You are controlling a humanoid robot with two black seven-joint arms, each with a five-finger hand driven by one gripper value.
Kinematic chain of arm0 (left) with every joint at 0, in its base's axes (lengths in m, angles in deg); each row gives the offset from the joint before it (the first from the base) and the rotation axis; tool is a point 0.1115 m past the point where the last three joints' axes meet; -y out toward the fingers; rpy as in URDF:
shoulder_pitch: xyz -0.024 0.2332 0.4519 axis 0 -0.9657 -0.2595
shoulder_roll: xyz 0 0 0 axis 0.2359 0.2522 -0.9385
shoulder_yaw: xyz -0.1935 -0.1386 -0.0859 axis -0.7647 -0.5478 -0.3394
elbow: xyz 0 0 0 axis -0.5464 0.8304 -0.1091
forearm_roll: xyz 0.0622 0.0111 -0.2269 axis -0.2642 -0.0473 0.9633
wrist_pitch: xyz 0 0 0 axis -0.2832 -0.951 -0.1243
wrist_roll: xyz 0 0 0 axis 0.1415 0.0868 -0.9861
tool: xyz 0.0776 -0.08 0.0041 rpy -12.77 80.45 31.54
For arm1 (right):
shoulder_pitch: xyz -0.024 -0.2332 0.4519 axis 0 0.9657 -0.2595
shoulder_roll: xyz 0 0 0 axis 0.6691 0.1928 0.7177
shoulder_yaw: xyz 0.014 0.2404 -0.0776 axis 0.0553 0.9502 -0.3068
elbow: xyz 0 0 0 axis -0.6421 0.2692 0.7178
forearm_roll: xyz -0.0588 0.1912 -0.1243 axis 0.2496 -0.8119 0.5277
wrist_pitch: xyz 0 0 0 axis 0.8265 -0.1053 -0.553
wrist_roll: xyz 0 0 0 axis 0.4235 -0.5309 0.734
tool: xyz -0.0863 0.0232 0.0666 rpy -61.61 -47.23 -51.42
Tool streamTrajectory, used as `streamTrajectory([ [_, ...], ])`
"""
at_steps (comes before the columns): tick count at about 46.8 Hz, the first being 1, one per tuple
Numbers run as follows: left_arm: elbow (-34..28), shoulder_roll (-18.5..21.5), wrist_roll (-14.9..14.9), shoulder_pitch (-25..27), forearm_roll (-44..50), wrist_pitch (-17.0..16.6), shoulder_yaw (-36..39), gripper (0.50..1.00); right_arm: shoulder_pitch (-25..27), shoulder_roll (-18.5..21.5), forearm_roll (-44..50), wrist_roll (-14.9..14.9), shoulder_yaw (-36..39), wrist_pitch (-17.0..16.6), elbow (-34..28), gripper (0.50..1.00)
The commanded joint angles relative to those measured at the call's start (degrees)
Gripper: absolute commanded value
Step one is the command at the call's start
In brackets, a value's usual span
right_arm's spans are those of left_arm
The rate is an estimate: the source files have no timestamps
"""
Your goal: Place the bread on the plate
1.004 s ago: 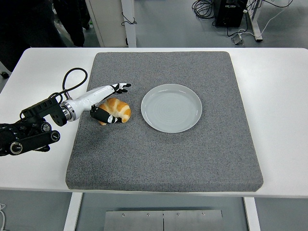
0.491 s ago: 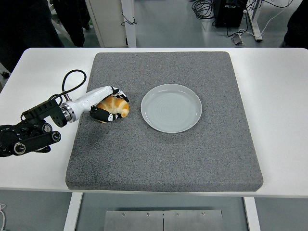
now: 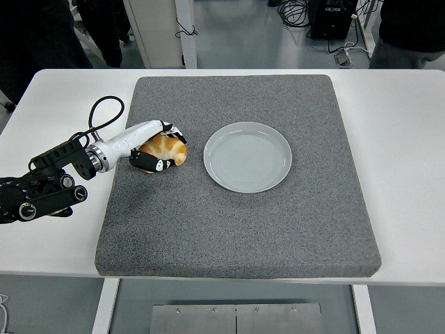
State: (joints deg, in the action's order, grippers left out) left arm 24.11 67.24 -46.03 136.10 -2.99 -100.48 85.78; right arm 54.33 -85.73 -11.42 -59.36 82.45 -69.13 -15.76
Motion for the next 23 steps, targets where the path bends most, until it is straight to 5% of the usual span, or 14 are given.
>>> streamTrajectory([
  [1,0.00,0.22,-0.52,0.81,0.00,-0.02,-0.17,0.500,0.00,0.00,-0.01,0.01,0.00,0.01,0.00,1.000],
  [23,-0.18,3.47,-0.79,8.71,-0.27,0.07,0.01,0.500,0.00,0.00,-0.01,0.01,0.00,0.01,0.00,1.000],
])
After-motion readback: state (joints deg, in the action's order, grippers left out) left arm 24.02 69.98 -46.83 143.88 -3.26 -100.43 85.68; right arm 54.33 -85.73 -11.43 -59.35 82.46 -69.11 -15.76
